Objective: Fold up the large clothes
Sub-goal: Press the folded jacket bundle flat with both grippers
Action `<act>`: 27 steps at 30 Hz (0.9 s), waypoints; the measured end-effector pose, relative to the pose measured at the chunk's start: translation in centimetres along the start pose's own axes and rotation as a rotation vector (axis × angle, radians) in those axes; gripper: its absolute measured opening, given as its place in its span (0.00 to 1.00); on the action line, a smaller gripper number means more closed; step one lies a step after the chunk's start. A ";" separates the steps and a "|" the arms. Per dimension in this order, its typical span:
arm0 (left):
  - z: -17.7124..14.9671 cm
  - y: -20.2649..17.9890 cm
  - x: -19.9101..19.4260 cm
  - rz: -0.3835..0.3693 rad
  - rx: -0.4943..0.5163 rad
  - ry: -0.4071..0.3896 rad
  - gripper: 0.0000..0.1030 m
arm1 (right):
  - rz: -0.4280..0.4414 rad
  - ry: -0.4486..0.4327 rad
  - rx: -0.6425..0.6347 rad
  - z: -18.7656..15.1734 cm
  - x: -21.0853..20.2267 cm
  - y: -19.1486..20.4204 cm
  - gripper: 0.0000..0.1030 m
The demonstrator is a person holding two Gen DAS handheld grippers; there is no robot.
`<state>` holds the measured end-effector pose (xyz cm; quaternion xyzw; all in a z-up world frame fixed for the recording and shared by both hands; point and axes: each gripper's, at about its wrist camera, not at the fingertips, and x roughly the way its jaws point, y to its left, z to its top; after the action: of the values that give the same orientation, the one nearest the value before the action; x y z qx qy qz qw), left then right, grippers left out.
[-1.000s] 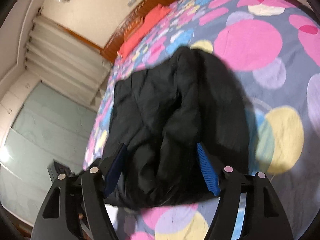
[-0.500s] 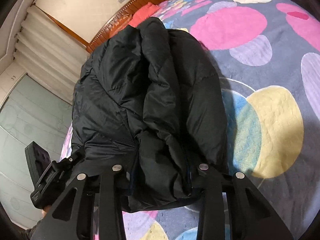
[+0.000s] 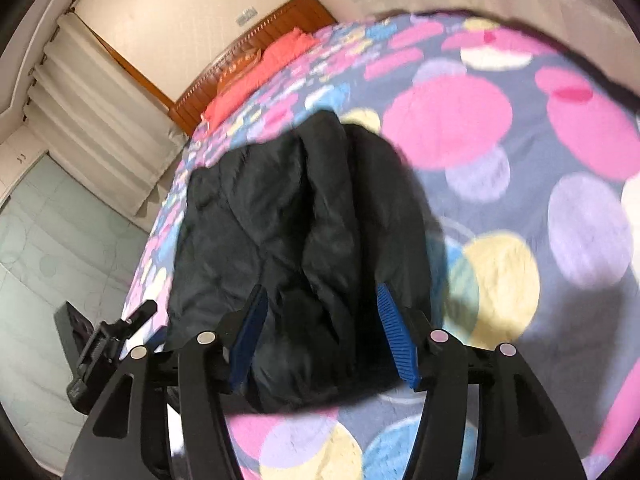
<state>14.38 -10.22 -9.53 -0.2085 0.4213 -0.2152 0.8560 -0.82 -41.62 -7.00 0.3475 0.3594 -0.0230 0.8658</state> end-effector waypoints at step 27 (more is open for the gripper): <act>3.1 -1.8 8.4 0.145 -0.003 0.010 0.91 | -0.138 -0.054 -0.042 5.9 12.3 -0.4 0.53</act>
<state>21.16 -15.74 -12.09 -0.1774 0.4400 -0.1530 0.8669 11.75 -42.97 -12.11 0.3030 0.3595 -0.0843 0.8785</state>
